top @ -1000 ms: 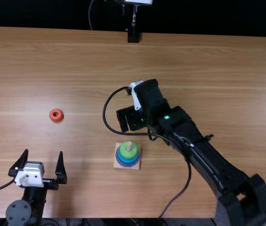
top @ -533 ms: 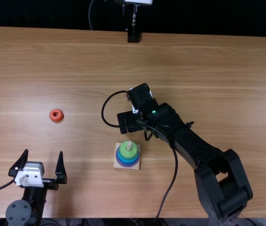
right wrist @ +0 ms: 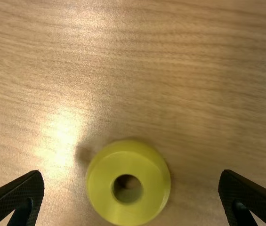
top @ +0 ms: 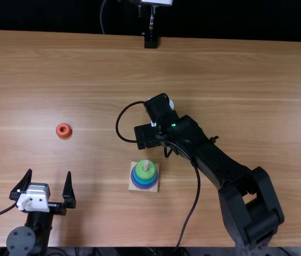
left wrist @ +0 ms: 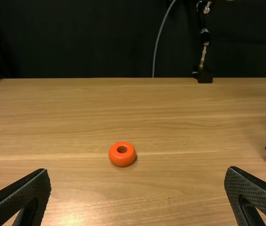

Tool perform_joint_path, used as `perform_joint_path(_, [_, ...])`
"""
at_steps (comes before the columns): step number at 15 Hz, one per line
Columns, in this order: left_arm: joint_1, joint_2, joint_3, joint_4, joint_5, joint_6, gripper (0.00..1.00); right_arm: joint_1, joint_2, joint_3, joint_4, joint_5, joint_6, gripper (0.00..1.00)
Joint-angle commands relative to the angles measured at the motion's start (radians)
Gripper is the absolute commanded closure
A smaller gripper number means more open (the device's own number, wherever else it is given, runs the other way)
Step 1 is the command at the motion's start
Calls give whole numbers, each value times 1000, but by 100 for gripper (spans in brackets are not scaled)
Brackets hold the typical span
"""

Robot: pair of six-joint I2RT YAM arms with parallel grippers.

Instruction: Build the Hanoi tower: stack the rings onto the peg from bottom to top in this color order: purple, dark blue, light blue, dark green, light green, yellow, orange.

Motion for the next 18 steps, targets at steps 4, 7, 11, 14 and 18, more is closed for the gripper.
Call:
perform_joint_path(4, [10, -12, -32, -4, 7, 12, 0, -12, 39, 48, 2, 16, 4, 0])
perform_joint_path(7, [10, -12, -32, -4, 7, 12, 0, -12, 44, 68, 0, 16, 4, 0])
perform_joint_path(11, [10, -12, -32, -4, 7, 12, 0, -10, 76, 83, -11, 17, 2, 0])
perform_joint_path(14, [10, -12, -32, -4, 7, 12, 0, -10, 79, 88, -18, 19, 2, 0])
perform_joint_path(18, [10, -12, -32, -4, 9, 12, 0, -9, 82, 80, -20, 19, 0, 0])
